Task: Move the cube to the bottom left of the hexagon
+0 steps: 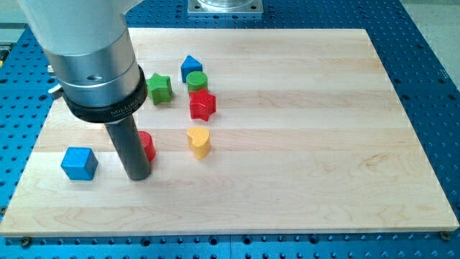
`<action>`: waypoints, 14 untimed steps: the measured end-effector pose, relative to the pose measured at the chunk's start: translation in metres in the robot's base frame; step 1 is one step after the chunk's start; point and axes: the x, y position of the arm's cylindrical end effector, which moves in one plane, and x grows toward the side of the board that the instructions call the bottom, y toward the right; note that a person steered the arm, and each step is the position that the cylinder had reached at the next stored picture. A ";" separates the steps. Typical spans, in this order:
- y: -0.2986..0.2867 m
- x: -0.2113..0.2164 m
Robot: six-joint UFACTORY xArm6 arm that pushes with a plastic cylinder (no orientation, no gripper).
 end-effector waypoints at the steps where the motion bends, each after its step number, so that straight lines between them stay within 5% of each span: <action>1: -0.032 0.029; 3: -0.087 0.029; 6: -0.080 -0.013; 7: -0.084 0.015; 10: 0.073 0.045; 12: 0.078 0.046; 14: 0.182 0.074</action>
